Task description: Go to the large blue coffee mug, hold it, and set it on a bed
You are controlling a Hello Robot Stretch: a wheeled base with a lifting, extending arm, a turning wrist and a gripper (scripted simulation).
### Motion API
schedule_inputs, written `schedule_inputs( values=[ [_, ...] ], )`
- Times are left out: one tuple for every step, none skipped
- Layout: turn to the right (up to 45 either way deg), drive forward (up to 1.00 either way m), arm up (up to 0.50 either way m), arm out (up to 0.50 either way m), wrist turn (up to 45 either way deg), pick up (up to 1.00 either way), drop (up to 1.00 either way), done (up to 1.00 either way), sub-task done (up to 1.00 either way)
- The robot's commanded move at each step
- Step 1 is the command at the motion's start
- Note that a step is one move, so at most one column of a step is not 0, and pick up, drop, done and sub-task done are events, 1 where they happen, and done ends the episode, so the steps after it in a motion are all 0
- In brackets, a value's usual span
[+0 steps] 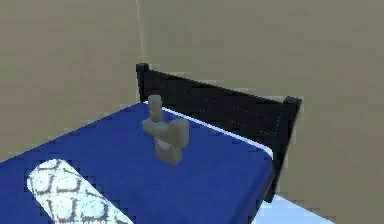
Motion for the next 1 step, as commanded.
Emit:
schedule_inputs(
  values=[
    [36.0,0.00,0.00,0.00,0.0,0.00,0.00,0.00,0.00]
  ],
)
